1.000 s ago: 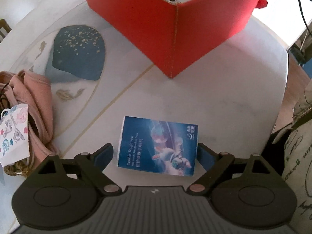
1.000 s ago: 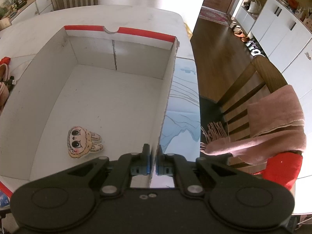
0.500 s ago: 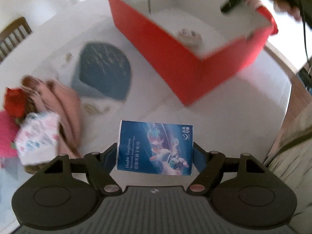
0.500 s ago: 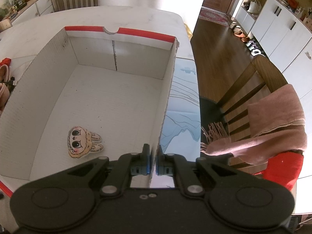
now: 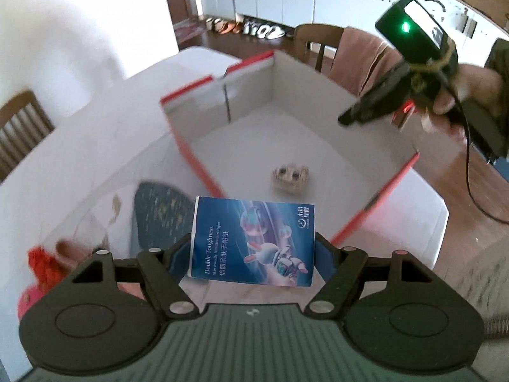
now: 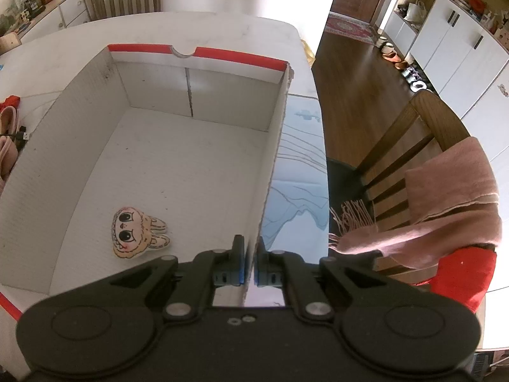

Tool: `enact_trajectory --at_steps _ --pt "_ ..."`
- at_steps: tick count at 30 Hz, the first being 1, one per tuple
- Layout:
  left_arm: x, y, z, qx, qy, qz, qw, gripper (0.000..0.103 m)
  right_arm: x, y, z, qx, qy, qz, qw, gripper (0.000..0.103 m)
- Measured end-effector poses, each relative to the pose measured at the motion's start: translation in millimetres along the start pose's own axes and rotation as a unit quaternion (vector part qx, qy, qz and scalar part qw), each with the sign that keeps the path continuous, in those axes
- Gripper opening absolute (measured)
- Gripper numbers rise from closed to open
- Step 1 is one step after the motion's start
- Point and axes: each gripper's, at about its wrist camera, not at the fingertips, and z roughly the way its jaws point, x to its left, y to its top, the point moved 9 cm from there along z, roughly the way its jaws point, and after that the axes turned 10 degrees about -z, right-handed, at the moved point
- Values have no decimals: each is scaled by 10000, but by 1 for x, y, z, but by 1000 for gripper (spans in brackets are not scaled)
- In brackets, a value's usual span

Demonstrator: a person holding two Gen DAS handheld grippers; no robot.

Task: Organize objects
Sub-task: 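Lower the blue box into the red box and open the left gripper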

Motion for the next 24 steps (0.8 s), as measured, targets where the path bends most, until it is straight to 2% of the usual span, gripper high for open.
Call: enact_trajectory --at_steps 4,13,24 --pt "-8 25 12 -93 10 153 9998 76 0 -1 0 -2 -8 -8 10000 4" --pt "-17 69 61 -31 127 395 9991 76 1 0 -1 15 -18 -64 10000 4" --pt "-36 94 155 659 185 267 9973 76 0 3 2 48 20 24 10000 4"
